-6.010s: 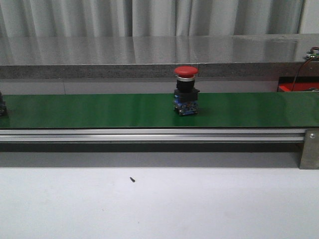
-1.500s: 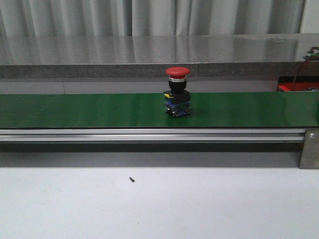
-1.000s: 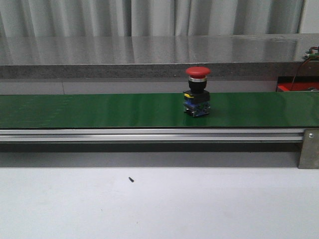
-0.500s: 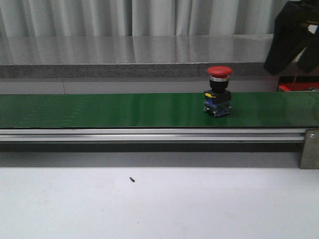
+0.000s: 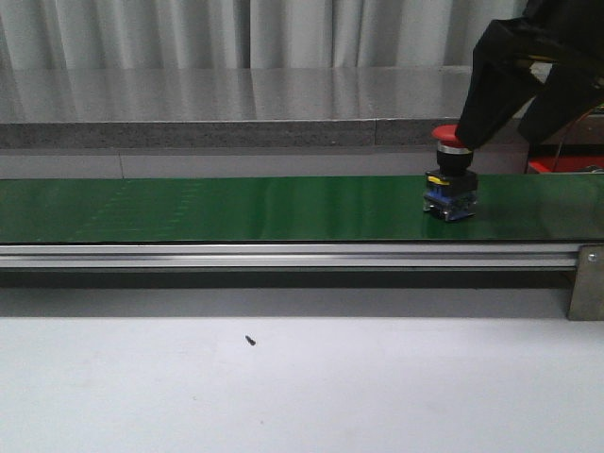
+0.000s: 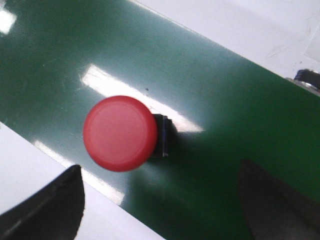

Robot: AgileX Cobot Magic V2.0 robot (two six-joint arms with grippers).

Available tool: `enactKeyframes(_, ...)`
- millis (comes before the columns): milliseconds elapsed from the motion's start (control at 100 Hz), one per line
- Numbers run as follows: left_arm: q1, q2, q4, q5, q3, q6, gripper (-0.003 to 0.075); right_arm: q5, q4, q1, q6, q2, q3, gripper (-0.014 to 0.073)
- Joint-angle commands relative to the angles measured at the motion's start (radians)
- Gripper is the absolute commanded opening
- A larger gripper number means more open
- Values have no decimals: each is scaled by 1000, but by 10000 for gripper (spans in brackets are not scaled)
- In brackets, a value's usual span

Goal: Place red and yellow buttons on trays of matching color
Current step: 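Grasp the second red button off the belt with the right gripper, then place the second red button in the red tray beside the first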

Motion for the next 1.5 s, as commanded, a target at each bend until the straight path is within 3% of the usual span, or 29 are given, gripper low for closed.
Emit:
enactKeyframes(0, -7, 2, -8, -84, -27, 0, -20, -36, 33, 3, -13, -32, -31, 614)
enactKeyframes(320, -7, 2, -8, -84, -27, 0, -20, -63, 33, 3, -13, 13, -31, 592)
enactKeyframes(560, -7, 2, -8, -84, -27, 0, -20, -61, 33, 3, -12, 15, -31, 263)
enactKeyframes(660, -7, 2, -8, -84, -27, 0, -20, -48, 32, 0, -10, 15, -31, 184)
enactKeyframes(840, -7, 2, -8, -84, -27, 0, -20, -13, 30, -55, 7, 11, -84, 176)
enactKeyframes(1100, -7, 2, -8, -84, -27, 0, -19, 52, 28, -263, 7, 41, -312, 176)
enactKeyframes(1270, -7, 2, -8, -84, -26, 0, -20, 63, 28, -369, 7, 153, -461, 176)
enactKeyframes(1490, -7, 2, -8, -84, -26, 0, -20, 93, 28, -405, 7, 367, -676, 176)
